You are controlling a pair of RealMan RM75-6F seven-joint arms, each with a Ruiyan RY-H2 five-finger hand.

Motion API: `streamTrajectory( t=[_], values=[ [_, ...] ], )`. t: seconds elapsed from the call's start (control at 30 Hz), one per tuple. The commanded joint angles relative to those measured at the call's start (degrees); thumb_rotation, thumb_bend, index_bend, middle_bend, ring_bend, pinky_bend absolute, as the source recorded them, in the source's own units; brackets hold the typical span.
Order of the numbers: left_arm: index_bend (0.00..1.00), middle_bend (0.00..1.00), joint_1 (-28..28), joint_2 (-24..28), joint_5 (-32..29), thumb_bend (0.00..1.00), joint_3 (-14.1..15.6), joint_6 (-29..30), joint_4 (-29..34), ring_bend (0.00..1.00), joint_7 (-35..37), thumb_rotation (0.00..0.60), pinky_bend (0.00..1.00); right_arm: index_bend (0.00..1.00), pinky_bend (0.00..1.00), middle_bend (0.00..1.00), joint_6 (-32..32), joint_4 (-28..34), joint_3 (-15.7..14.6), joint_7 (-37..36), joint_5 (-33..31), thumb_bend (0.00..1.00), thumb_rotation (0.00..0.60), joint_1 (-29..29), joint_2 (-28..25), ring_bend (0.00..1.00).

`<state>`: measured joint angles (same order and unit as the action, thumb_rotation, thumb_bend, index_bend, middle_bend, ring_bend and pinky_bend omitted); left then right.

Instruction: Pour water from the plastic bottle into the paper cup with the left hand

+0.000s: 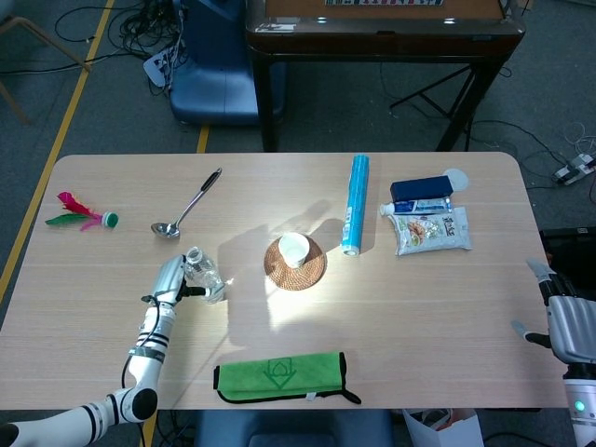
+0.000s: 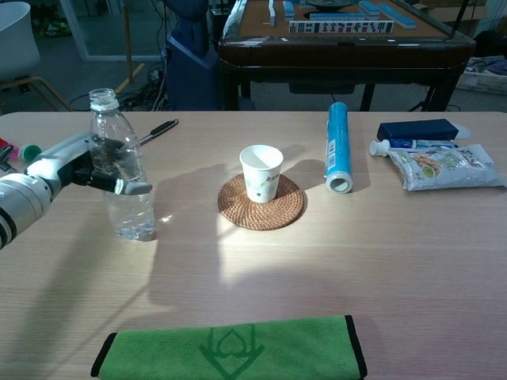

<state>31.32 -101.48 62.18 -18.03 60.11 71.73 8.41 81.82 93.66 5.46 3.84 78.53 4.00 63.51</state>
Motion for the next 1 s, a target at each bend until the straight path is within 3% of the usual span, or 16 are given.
streamTrajectory(
  t=[0.03, 0.57, 1.0],
  values=[
    [0.56, 0.54, 0.8, 0.2, 1.4, 0.02, 0.7, 1.0, -0.2, 0.50, -3.0, 0.600, 0.55, 0.12, 0.40, 0.18, 0.1, 0.0, 0.0, -0.1, 0.1, 0.00, 0.600, 0.0, 0.0, 0.16],
    [0.58, 0.57, 6.9, 0.3, 6.9, 0.02, 3.1, 3.5, -4.0, 0.53, -23.7, 0.600, 0.58, 0.12, 0.40, 0.18, 0.1, 0.1, 0.0, -0.3, 0.2, 0.00, 0.600, -0.1, -0.1, 0.16],
    [0.58, 0.58, 11.7, 0.1, -2.4, 0.02, 1.4, -0.2, -3.5, 0.53, -44.0, 0.600, 0.58, 0.12, 0.40, 0.18, -0.1, 0.1, -0.1, -0.8, 0.3, 0.00, 0.600, -0.1, -0.3, 0.16]
  ],
)
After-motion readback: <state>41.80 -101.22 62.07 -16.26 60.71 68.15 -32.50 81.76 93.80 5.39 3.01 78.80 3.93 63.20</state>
